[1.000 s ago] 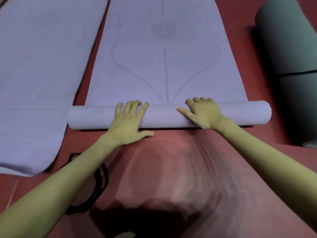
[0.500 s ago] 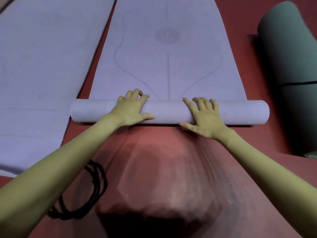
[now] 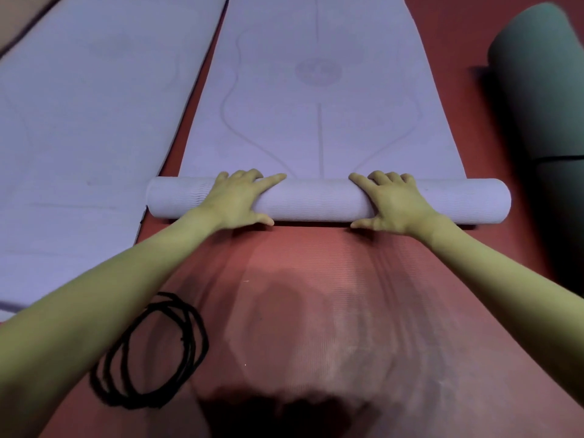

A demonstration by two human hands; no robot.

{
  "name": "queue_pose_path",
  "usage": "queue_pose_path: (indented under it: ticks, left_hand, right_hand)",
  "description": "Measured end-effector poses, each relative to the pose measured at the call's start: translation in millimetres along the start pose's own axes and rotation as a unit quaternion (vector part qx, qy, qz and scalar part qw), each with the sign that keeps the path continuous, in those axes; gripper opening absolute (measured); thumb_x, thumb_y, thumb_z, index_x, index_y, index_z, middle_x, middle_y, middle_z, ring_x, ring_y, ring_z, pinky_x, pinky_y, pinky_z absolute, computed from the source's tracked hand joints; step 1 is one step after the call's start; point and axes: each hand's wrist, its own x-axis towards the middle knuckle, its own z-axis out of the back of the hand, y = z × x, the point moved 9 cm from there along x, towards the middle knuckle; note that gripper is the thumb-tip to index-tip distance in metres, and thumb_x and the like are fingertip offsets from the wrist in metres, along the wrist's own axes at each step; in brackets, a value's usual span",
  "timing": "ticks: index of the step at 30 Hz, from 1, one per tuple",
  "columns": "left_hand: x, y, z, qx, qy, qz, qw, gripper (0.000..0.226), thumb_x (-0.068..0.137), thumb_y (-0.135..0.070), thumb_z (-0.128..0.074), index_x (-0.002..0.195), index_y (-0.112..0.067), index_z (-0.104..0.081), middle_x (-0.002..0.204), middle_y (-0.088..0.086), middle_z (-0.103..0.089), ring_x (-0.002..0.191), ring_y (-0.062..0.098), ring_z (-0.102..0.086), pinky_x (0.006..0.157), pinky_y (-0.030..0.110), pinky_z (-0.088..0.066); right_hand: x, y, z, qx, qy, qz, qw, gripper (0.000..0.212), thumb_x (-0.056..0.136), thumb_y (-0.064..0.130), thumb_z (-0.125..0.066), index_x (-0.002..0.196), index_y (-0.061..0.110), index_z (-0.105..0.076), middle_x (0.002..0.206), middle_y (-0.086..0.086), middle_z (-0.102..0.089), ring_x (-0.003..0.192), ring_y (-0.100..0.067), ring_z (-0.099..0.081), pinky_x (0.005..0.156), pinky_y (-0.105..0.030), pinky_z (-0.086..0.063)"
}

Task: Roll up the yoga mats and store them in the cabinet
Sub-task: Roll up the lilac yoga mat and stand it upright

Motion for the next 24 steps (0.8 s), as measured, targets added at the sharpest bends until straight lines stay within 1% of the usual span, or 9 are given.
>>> queue_pose_path:
  ticks: [2,5,8,11,14,15,18,21,24]
  left_hand:
    - [-1,-3,7,0.007,-0.015,-0.019,1.000,0.092,0.075,-0.061,-0.069,0.150,-0.034,-0.024,0.129,0.008,-0.049,0.114,0.029,-0.049,0.096,0.042,-0.037]
    - [-11,-10,15,0.016,-0.024,-0.035,0.999,0.091,0.074,-0.059,-0.070,0.150,-0.032,-0.027,0.125,0.008,-0.052,0.108,0.030,-0.051,0.092,0.042,-0.040]
    - [-35,-23,25,0.012,-0.040,-0.052,0.998,0.090,0.073,-0.059,-0.071,0.149,-0.033,-0.030,0.123,0.006,-0.054,0.105,0.029,-0.052,0.089,0.041,-0.039]
    - [-67,-36,20,-0.004,-0.010,-0.060,0.998,0.090,0.072,-0.064,-0.068,0.149,-0.035,-0.029,0.124,0.002,-0.054,0.106,0.027,-0.053,0.088,0.039,-0.038]
    - [-101,-45,1,-0.029,0.031,-0.073,0.996,0.092,0.068,-0.076,-0.052,0.148,-0.037,-0.030,0.121,-0.002,-0.055,0.101,0.024,-0.055,0.085,0.038,-0.043]
    - [-110,-47,-7,-0.039,0.040,-0.076,0.996,0.092,0.067,-0.076,-0.053,0.148,-0.037,-0.030,0.120,-0.002,-0.056,0.101,0.023,-0.055,0.085,0.038,-0.044]
    - [-124,-50,-24,-0.065,0.045,-0.072,0.994,0.091,0.068,-0.067,-0.066,0.148,-0.038,-0.031,0.122,-0.004,-0.055,0.105,0.021,-0.054,0.089,0.036,-0.041]
    - [-125,-49,-19,-0.102,0.003,-0.063,0.993,0.091,0.066,-0.063,-0.065,0.147,-0.035,-0.035,0.127,-0.004,-0.054,0.117,0.019,-0.051,0.100,0.039,-0.034]
    - [-133,-56,-13,-0.093,-0.064,-0.079,0.991,0.087,0.069,-0.056,-0.069,0.146,-0.027,-0.038,0.138,0.002,-0.049,0.127,0.021,-0.044,0.109,0.046,-0.031]
  right_hand:
    - [0,2,7,0.005,-0.004,-0.006,1.000,0.094,0.070,0.065,-0.070,0.147,0.026,-0.033,0.125,-0.010,-0.052,0.110,-0.037,-0.051,0.094,-0.048,-0.034]
    - [-14,7,16,0.019,-0.013,-0.017,1.000,0.092,0.069,0.063,-0.073,0.145,0.027,-0.036,0.122,-0.010,-0.054,0.107,-0.037,-0.051,0.092,-0.048,-0.035]
    - [-43,16,21,0.052,-0.018,-0.026,0.998,0.092,0.068,0.063,-0.074,0.145,0.028,-0.038,0.119,-0.008,-0.055,0.103,-0.036,-0.051,0.090,-0.046,-0.036]
    - [-79,32,15,0.086,0.016,-0.032,0.996,0.091,0.067,0.066,-0.072,0.144,0.033,-0.038,0.118,-0.003,-0.055,0.102,-0.033,-0.052,0.090,-0.045,-0.036]
    - [-116,49,3,0.112,0.049,-0.033,0.992,0.090,0.063,0.072,-0.063,0.142,0.038,-0.037,0.115,0.002,-0.055,0.101,-0.029,-0.052,0.089,-0.043,-0.036]
    - [-124,54,0,0.114,0.060,-0.032,0.991,0.088,0.063,0.072,-0.061,0.142,0.040,-0.037,0.115,0.004,-0.055,0.101,-0.028,-0.051,0.089,-0.041,-0.035]
    - [-133,62,-8,0.113,0.083,-0.032,0.990,0.084,0.065,0.070,-0.065,0.139,0.043,-0.036,0.112,0.007,-0.053,0.102,-0.024,-0.049,0.088,-0.038,-0.032]
    - [-127,60,-8,0.143,0.092,-0.037,0.985,0.079,0.063,0.067,-0.070,0.133,0.044,-0.042,0.106,0.006,-0.055,0.099,-0.026,-0.051,0.088,-0.041,-0.035]
    - [-113,54,-8,0.186,0.137,-0.039,0.972,0.075,0.061,0.063,-0.076,0.128,0.044,-0.047,0.103,0.006,-0.057,0.101,-0.023,-0.054,0.091,-0.046,-0.041]
